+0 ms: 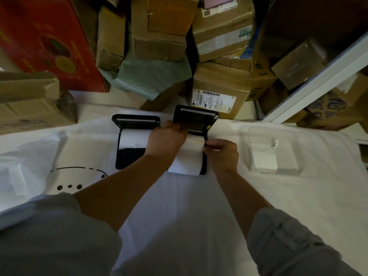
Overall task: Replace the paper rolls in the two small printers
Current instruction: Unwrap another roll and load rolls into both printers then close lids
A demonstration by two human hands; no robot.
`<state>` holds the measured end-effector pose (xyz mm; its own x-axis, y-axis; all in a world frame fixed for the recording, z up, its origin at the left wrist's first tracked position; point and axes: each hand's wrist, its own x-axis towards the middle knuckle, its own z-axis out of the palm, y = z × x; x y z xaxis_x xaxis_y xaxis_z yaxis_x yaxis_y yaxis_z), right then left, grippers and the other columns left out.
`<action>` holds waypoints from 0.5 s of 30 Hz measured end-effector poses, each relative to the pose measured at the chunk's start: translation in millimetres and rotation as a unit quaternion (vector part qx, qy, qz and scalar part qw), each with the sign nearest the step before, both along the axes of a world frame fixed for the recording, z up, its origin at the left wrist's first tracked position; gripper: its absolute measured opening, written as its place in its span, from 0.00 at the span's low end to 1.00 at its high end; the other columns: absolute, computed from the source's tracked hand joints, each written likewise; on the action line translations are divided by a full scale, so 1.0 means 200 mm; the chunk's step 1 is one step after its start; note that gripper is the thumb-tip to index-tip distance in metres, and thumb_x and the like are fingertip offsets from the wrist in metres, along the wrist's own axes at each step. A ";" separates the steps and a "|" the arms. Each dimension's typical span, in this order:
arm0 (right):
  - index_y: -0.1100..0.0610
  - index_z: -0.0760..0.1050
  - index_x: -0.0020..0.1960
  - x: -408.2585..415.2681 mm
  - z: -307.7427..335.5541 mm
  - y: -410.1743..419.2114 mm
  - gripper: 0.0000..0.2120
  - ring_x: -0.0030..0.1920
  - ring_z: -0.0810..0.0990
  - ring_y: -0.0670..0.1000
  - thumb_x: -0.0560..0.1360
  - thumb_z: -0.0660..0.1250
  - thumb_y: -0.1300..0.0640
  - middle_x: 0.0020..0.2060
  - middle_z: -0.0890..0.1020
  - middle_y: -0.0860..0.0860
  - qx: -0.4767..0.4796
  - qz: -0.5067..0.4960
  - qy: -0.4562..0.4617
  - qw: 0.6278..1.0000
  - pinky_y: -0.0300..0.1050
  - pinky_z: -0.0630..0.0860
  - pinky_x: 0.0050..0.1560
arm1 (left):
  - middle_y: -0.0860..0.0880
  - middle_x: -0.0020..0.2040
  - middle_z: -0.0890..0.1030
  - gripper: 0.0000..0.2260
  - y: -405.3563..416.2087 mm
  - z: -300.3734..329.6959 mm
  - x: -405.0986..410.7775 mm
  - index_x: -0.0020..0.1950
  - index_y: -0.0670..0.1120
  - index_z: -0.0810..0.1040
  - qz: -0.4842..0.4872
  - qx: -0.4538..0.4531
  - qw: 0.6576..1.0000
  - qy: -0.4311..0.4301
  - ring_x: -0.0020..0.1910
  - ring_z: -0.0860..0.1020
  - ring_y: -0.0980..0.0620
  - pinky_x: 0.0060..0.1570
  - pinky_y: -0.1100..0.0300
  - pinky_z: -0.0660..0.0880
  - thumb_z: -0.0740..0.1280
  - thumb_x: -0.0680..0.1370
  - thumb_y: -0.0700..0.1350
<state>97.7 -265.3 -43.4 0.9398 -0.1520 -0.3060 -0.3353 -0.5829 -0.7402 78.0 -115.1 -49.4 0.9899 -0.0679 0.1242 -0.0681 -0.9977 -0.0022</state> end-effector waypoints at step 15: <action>0.56 0.73 0.63 -0.11 -0.01 0.04 0.23 0.61 0.77 0.55 0.71 0.69 0.69 0.60 0.79 0.55 0.079 0.029 0.012 0.996 0.53 0.74 0.64 | 0.48 0.36 0.82 0.17 -0.03 0.01 0.00 0.45 0.46 0.81 0.023 0.064 0.996 0.066 0.38 0.80 0.49 0.29 0.61 0.75 0.79 0.59 0.44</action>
<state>75.7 -257.7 -45.3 0.9374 -0.0466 -0.3452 -0.3242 -0.4786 -0.8160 77.4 -120.6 -48.2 0.9995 -0.0299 -0.0134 -0.0314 -0.9920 -0.1227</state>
